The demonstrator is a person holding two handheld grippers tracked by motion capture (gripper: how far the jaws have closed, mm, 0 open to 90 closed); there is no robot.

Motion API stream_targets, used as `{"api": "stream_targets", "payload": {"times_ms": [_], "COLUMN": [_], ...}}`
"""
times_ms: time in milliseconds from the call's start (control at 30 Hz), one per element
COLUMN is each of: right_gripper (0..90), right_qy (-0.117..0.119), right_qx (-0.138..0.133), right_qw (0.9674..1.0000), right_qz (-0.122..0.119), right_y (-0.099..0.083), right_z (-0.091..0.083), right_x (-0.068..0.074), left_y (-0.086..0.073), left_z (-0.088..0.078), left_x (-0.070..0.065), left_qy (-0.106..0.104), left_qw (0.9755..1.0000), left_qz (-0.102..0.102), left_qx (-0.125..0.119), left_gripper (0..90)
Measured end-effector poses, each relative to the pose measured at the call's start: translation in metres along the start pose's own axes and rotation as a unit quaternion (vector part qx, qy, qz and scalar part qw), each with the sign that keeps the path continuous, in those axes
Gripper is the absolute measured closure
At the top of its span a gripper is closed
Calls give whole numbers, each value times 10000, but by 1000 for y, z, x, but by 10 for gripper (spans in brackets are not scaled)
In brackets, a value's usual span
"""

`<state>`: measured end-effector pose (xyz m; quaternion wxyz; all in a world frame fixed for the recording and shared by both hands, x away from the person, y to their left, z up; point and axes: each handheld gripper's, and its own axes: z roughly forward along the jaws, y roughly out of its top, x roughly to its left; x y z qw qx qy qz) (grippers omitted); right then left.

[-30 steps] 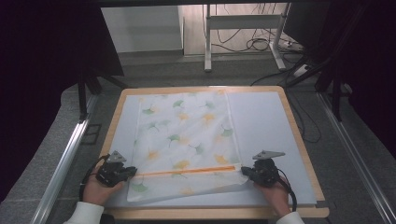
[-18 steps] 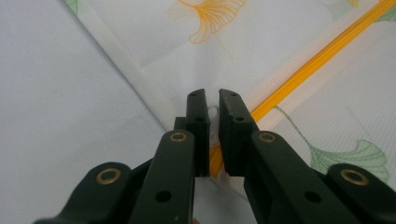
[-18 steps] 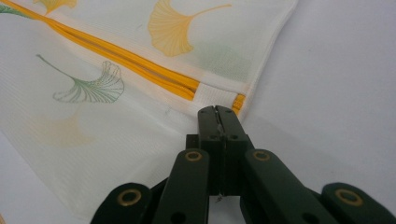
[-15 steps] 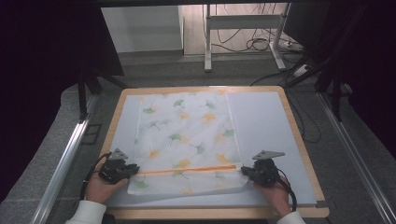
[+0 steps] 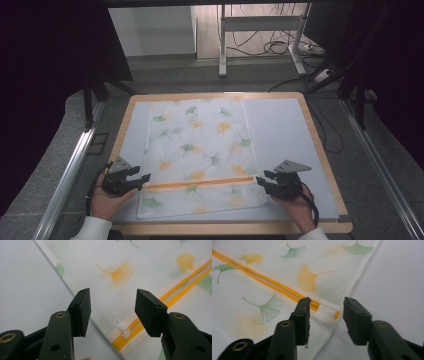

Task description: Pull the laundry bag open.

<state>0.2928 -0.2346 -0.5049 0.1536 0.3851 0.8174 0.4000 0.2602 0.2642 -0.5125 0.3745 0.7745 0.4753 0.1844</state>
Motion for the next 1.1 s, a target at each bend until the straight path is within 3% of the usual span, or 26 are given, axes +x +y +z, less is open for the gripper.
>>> {"api": "stream_targets", "payload": {"times_ms": [100,133,200,400,600,700,867,1100], "right_gripper": [502,491,468,449,423,418,411,402], "right_qy": [-107,-143,-324,-547,-622,-598,-536,-532], "right_qx": [-155,-163,-195,-226,-222,-275,-248,-309], "right_qw": [9998,9997,9990,9973,9960,9961,9973,9974], "right_qz": [116,138,229,430,595,585,432,383], "right_y": [-1,-1,-3,-11,-17,-17,-14,-13], "right_z": [-5,-6,-8,-17,-20,-21,-18,-18], "right_x": [-12,-14,-24,-50,-69,-71,-66,-64], "left_y": [5,8,14,18,11,10,9,5], "left_z": [3,8,16,34,28,24,22,21], "left_x": [0,2,3,5,12,15,14,15], "left_qy": [55,-16,-27,0,88,37,84,164], "left_qw": [9998,9992,9987,9991,9989,9976,9985,9989], "left_qz": [-100,-316,-452,-416,-460,-654,-497,-430], "left_qx": [-139,-238,-245,3,-63,-219,-199,-110], "left_gripper": [448,446,444,424,404,396,392,385]}}
